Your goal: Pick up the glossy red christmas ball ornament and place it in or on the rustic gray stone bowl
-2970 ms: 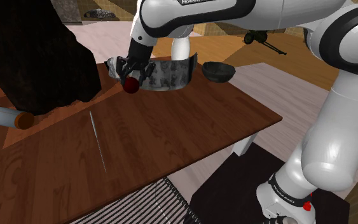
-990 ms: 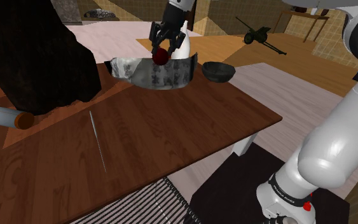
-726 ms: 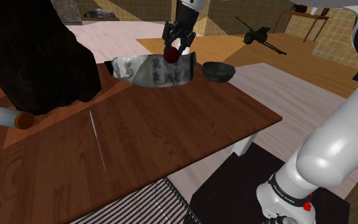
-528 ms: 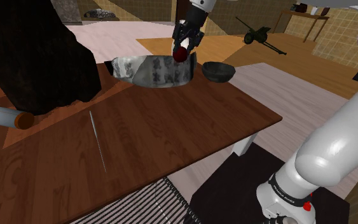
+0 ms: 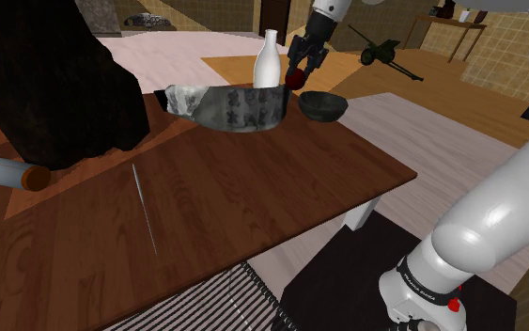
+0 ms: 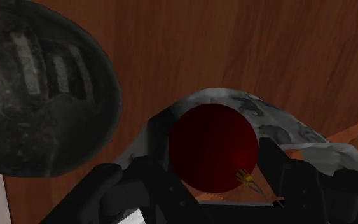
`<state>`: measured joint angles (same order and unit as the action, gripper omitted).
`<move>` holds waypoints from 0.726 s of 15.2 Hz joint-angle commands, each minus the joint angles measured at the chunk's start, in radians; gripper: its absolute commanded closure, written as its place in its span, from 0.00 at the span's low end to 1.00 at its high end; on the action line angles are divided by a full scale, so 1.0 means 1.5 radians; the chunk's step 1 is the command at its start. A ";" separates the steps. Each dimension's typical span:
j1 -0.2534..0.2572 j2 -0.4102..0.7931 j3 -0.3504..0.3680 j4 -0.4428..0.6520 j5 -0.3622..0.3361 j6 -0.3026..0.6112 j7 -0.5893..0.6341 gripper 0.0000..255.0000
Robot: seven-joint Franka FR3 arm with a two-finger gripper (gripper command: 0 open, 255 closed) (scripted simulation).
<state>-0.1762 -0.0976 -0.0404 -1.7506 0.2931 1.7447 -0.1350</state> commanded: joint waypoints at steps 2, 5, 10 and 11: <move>-0.022 0.004 -0.027 0.006 0.001 -0.016 -0.048 1.00; -0.044 0.016 -0.054 0.021 0.003 -0.034 -0.094 1.00; -0.084 0.051 -0.101 0.064 0.008 -0.068 -0.174 1.00; -0.084 0.049 -0.100 0.053 0.008 -0.059 -0.176 1.00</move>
<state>-0.2965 -0.0357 -0.1843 -1.6814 0.3027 1.6592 -0.3863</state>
